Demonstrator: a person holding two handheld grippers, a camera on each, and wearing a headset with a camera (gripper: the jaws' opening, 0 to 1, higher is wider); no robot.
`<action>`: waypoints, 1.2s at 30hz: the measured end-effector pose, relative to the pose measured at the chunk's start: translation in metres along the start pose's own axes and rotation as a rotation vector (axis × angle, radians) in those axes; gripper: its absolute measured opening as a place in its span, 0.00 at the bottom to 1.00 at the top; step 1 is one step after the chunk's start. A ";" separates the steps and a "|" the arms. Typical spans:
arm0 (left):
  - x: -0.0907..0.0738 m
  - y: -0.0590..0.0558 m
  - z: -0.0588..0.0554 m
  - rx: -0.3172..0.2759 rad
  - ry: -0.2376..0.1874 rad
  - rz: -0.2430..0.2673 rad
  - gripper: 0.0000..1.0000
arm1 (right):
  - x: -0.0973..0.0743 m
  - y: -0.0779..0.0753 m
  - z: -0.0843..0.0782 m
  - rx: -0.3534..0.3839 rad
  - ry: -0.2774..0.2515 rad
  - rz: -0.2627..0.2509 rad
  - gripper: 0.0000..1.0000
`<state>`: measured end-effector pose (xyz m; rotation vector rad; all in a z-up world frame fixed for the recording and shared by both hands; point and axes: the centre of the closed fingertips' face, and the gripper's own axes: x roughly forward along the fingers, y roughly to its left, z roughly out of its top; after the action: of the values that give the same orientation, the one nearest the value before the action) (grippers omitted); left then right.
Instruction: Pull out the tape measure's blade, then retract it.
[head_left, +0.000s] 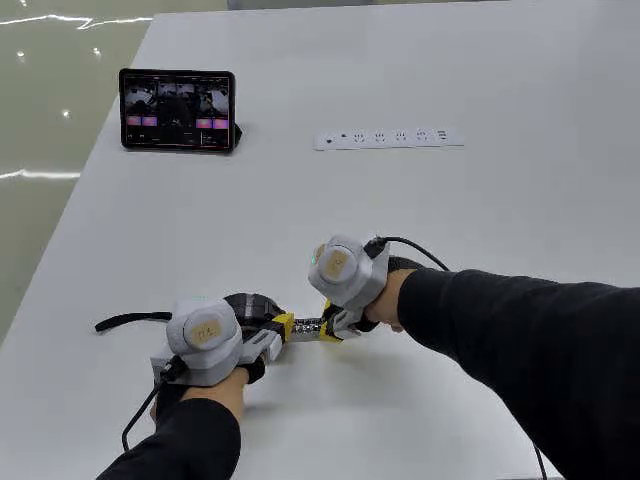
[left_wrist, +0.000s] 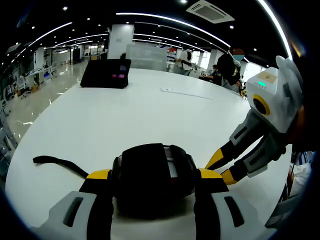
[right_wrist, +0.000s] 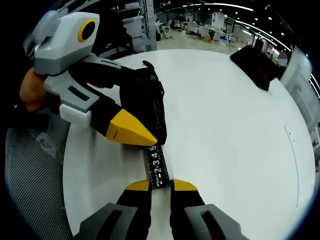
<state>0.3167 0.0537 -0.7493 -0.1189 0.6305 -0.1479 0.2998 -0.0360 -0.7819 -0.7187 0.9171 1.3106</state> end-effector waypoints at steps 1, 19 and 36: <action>0.000 0.000 0.000 -0.001 0.000 -0.001 0.62 | 0.000 0.000 0.000 0.001 -0.001 0.000 0.10; 0.000 0.000 0.000 -0.008 0.003 -0.001 0.62 | 0.004 0.002 0.010 -0.001 -0.021 0.002 0.10; 0.000 0.001 0.001 -0.014 0.005 0.002 0.62 | 0.010 0.003 0.019 -0.001 -0.040 0.008 0.10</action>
<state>0.3169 0.0547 -0.7490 -0.1311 0.6371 -0.1417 0.2995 -0.0138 -0.7815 -0.6878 0.8884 1.3280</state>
